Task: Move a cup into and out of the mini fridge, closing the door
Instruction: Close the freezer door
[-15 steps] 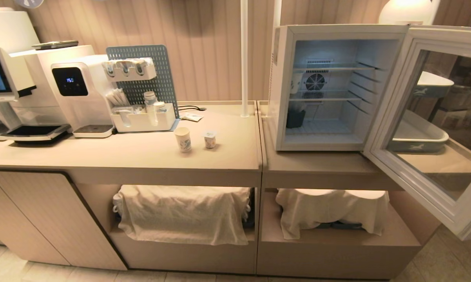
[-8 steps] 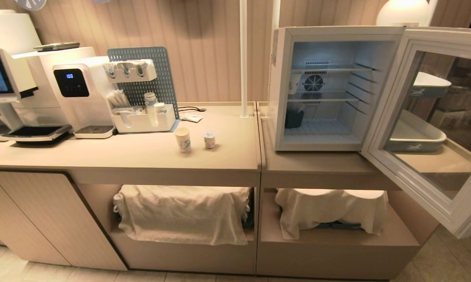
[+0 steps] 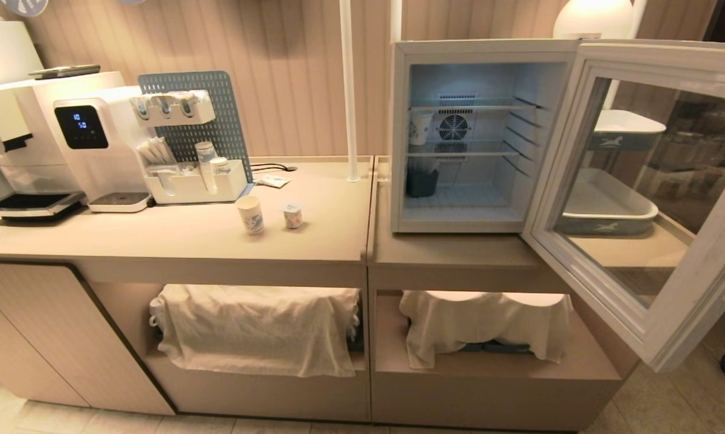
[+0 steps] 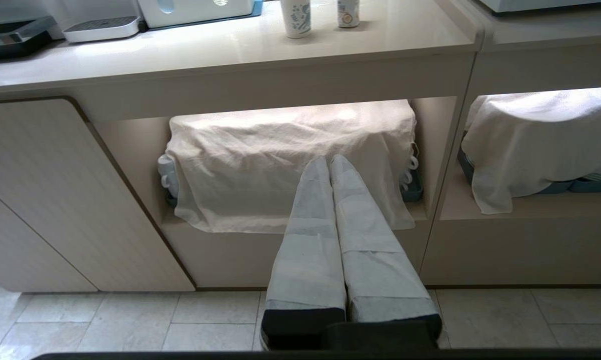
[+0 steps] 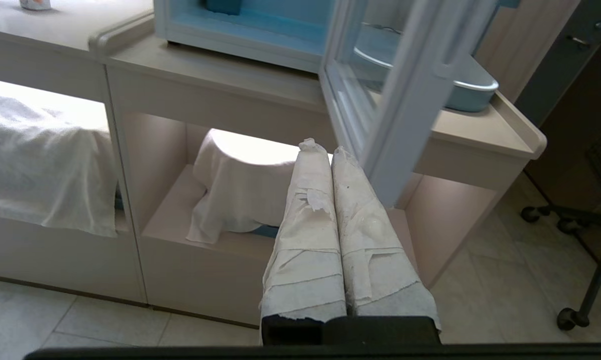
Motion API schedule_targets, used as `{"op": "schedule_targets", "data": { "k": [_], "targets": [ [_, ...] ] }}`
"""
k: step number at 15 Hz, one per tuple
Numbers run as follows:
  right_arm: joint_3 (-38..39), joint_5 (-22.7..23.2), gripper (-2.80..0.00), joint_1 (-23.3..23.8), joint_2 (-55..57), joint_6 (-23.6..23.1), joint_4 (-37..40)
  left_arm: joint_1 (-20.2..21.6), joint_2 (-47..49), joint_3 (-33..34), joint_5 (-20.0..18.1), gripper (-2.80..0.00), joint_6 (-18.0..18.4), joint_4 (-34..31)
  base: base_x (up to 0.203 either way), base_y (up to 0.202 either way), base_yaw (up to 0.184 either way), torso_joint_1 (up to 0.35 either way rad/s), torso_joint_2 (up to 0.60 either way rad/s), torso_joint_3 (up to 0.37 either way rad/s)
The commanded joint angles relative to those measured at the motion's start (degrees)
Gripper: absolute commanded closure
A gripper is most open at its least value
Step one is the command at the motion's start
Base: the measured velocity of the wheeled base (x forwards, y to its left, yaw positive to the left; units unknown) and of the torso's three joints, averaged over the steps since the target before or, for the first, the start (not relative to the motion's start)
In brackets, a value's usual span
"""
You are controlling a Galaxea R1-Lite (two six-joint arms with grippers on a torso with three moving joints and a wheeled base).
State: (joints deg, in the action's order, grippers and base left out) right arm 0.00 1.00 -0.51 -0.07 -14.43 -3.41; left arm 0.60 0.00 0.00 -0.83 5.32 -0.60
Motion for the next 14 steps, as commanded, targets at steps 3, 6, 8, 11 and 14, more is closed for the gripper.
{"op": "schedule_targets", "data": {
  "k": [3,6,8,11,14],
  "targets": [
    [0.0,0.1,0.00,0.0,0.0,-0.1,0.0,0.0,0.0,0.0,0.0,0.00,0.0,0.0,0.000,-0.194,0.002,0.002,0.01,0.001],
    [0.0,0.1,0.00,0.0,0.0,-0.8,0.0,0.0,0.0,0.0,0.0,0.00,0.0,0.0,0.000,-0.193,0.002,0.003,0.00,0.002],
    [0.0,0.1,0.00,0.0,0.0,-0.9,0.0,0.0,0.0,0.0,0.0,0.00,0.1,0.0,0.000,-0.191,0.000,0.001,0.00,0.004],
    [0.0,0.1,0.00,0.0,0.0,-2.3,0.0,0.0,0.0,0.0,0.1,0.00,0.1,0.2,0.000,-0.168,-0.001,0.002,0.00,-0.002],
    [-0.1,0.1,0.00,0.0,0.0,-2.1,0.0,0.1,0.0,0.0,0.0,0.00,0.2,0.2,0.000,-0.020,-0.002,0.001,0.00,0.002]
  ]
}}
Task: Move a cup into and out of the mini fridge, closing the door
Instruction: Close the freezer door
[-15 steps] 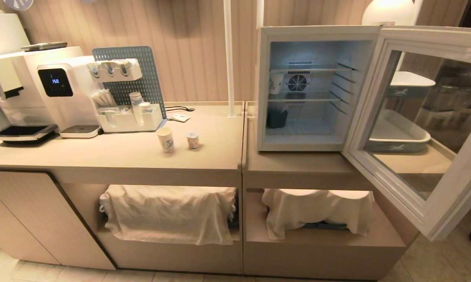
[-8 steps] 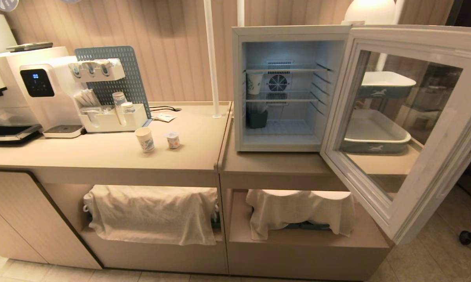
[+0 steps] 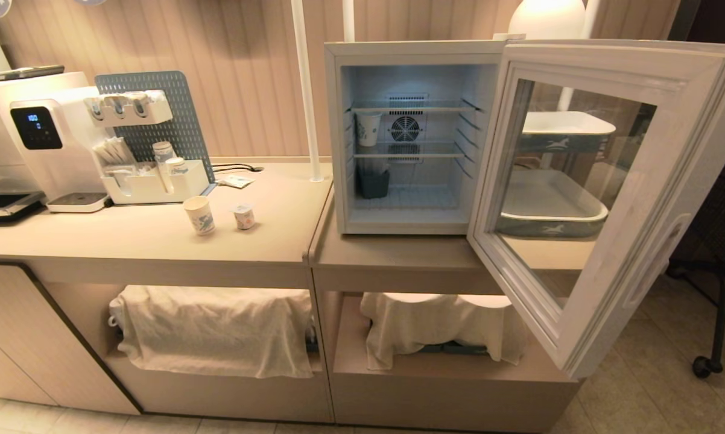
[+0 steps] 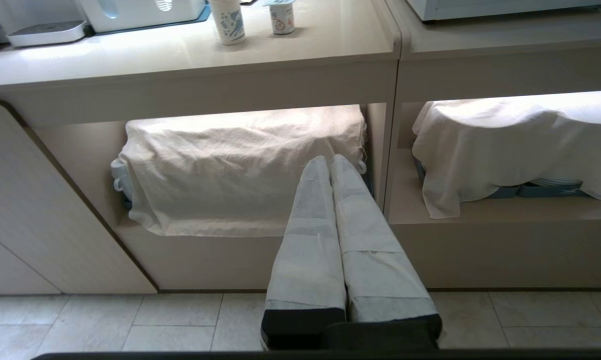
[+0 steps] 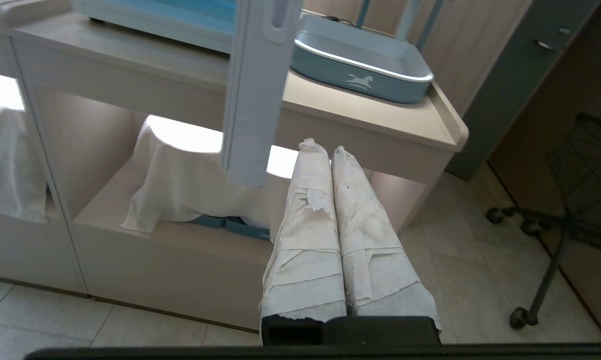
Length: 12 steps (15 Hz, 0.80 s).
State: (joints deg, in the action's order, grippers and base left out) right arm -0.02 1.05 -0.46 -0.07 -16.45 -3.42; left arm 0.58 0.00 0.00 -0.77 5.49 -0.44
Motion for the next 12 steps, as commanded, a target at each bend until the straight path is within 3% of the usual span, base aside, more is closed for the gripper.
{"op": "schedule_targets", "data": {
  "k": [1,3,6,9,12],
  "targets": [
    [-0.1,-0.2,0.00,-0.1,0.0,0.1,0.0,0.0,0.0,0.0,0.0,0.00,0.1,0.0,0.000,0.000,0.000,0.000,0.00,0.000],
    [-2.8,-0.6,0.00,-0.1,0.1,0.7,2.4,0.0,0.0,0.0,0.0,0.00,0.1,0.0,0.000,0.000,0.000,0.000,0.00,0.000],
    [-16.2,-0.6,0.00,-0.1,6.7,3.6,13.9,0.0,0.0,0.0,0.0,0.00,0.0,0.0,0.000,0.000,0.000,0.000,0.00,0.000],
    [-30.4,-2.4,0.00,0.1,23.5,6.3,21.8,0.0,0.0,0.0,0.0,0.00,0.1,0.0,0.000,0.000,0.000,0.000,0.00,0.000],
    [-44.5,-9.9,0.00,0.4,44.2,8.8,24.8,0.0,0.0,0.0,0.0,0.00,0.1,0.0,0.000,0.000,0.000,0.000,0.00,0.000]
  ]
}}
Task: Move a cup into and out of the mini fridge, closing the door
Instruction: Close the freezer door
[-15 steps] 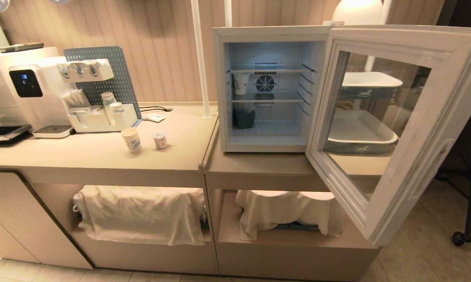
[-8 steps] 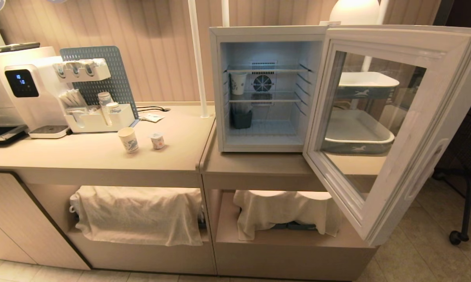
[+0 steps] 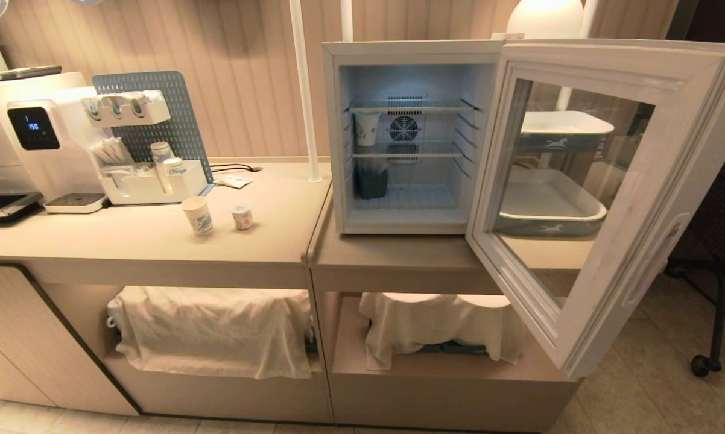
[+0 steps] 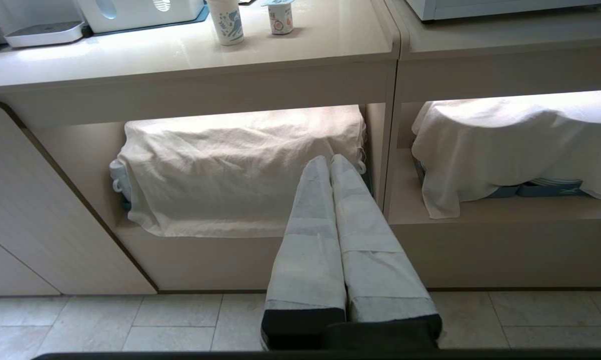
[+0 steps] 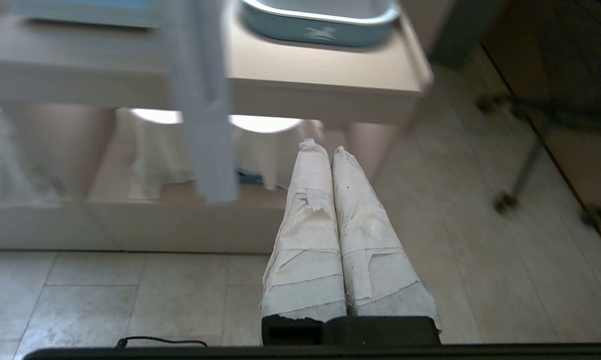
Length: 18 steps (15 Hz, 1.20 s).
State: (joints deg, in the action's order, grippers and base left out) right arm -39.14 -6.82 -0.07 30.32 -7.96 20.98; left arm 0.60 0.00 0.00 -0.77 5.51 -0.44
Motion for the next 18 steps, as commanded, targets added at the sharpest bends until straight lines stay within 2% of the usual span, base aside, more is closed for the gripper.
{"op": "schedule_targets", "data": {
  "k": [1,4,7,10,13,18],
  "targets": [
    [-9.2,-5.2,0.00,-0.3,19.2,1.3,0.9,0.0,0.0,0.0,0.0,0.00,-0.1,0.0,0.000,0.000,0.000,0.000,0.00,0.000],
    [-16.4,-12.5,0.00,-0.8,32.5,5.5,-0.8,0.0,0.0,0.0,0.0,0.00,-0.1,0.0,0.000,0.000,0.000,0.000,0.00,0.000],
    [-20.0,-16.7,0.00,2.0,42.1,6.7,-10.1,0.0,0.0,0.0,0.1,0.00,0.0,0.0,0.000,0.000,0.000,0.000,0.00,0.000],
    [-23.9,-18.0,0.00,3.1,48.3,6.9,-16.0,0.0,0.0,0.0,0.0,0.00,0.0,0.0,0.000,0.000,0.000,0.000,0.00,0.000],
    [-26.0,-19.0,0.00,4.3,53.0,6.7,-25.3,0.0,0.0,0.0,0.0,0.00,0.0,0.0,0.000,0.000,0.000,0.000,0.00,0.000],
    [-30.5,-19.3,0.00,4.1,58.2,6.7,-32.3,0.0,0.0,0.0,0.1,0.00,0.0,0.0,0.000,0.000,0.000,0.000,0.00,0.000]
  ]
}}
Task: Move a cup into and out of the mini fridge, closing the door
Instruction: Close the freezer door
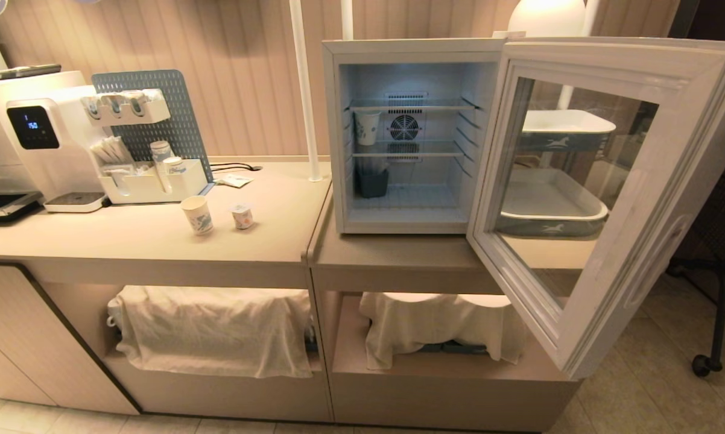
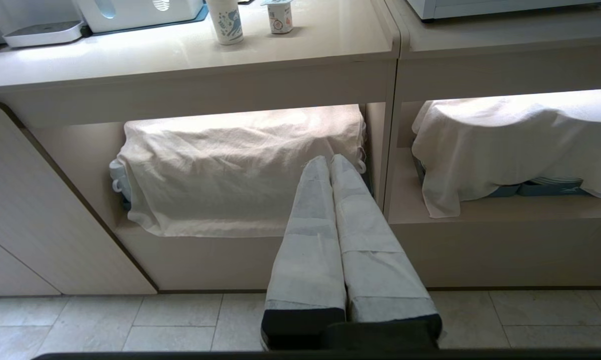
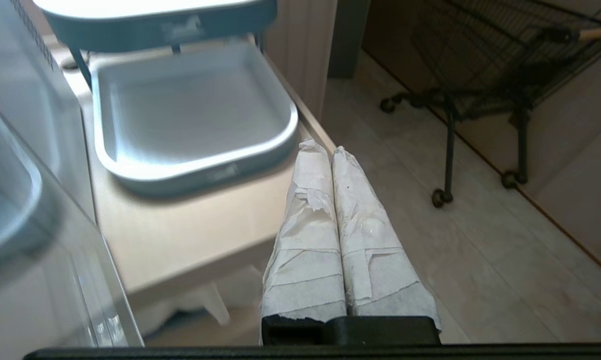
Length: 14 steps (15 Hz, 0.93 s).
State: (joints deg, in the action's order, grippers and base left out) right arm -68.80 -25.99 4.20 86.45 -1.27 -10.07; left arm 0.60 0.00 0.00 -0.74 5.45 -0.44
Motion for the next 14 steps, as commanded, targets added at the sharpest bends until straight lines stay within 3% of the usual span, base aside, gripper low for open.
{"op": "schedule_targets", "data": {
  "k": [1,5,8,14],
  "targets": [
    [-1.5,0.0,0.00,-0.7,2.4,0.1,-2.5,0.0,0.0,0.0,0.0,0.00,0.1,0.0,0.000,0.000,0.000,0.000,0.00,0.000],
    [-1.6,0.1,0.00,-2.6,2.3,1.0,-5.4,0.0,0.0,0.0,0.0,0.00,0.0,0.0,0.000,0.000,0.000,0.000,0.00,0.000],
    [-2.3,0.8,0.00,-6.6,1.9,3.7,-7.4,0.0,0.0,0.0,0.0,0.00,0.1,0.0,0.000,0.000,0.000,0.000,0.00,0.000],
    [-2.5,3.4,0.00,-21.4,-1.0,21.8,-5.2,0.0,0.0,0.0,0.0,0.00,0.1,0.0,0.000,0.000,0.000,0.000,0.00,0.000]
  ]
}}
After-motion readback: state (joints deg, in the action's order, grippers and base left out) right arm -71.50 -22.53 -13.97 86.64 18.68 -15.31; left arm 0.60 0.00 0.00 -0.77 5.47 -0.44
